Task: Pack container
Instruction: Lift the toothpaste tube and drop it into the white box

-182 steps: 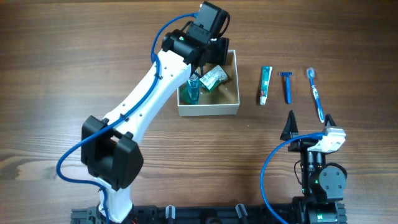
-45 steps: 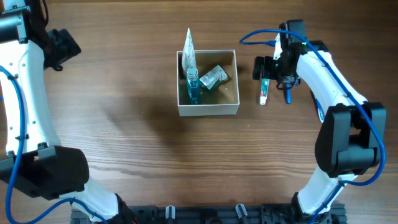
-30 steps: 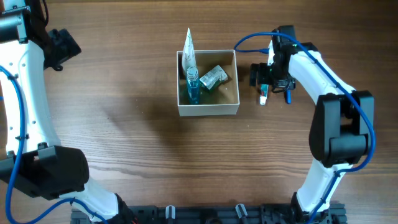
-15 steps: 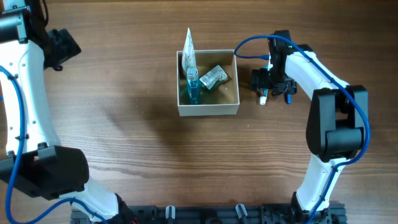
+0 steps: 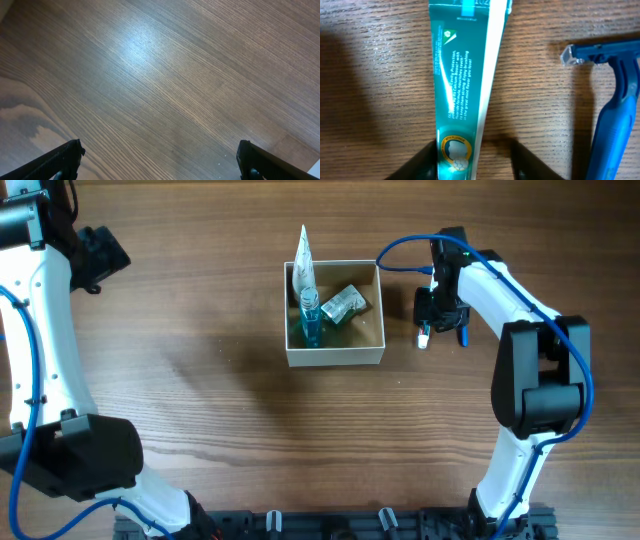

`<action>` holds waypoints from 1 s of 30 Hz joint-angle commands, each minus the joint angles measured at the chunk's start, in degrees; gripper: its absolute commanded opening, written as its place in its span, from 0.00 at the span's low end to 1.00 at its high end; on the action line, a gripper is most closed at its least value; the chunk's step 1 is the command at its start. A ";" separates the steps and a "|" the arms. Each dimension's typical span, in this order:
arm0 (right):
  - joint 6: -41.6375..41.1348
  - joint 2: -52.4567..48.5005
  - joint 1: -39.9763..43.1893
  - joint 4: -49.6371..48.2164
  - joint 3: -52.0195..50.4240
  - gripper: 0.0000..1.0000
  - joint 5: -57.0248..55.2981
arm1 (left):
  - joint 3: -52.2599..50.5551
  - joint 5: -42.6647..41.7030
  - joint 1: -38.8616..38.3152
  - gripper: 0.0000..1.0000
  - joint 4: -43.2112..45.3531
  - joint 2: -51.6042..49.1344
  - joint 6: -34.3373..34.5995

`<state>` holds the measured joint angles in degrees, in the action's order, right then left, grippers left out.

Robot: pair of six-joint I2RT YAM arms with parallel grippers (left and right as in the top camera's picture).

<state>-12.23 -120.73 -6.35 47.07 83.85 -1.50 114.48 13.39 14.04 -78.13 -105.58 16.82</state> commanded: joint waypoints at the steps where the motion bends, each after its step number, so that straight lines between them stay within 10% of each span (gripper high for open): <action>1: -0.81 -2.38 -0.24 0.33 1.68 0.28 2.05 | -0.20 -0.50 0.22 1.00 0.09 -0.20 0.55; 10: -1.44 -2.27 -0.24 3.96 9.57 0.04 3.28 | -0.20 -0.50 0.22 1.00 0.09 -0.20 0.55; 30: -1.55 4.68 -7.87 22.64 31.65 0.11 22.16 | -0.20 -0.50 0.22 1.00 0.09 -0.20 0.55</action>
<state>-13.41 -117.05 -9.32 68.31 115.52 16.16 114.48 13.39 14.04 -78.11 -105.58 16.84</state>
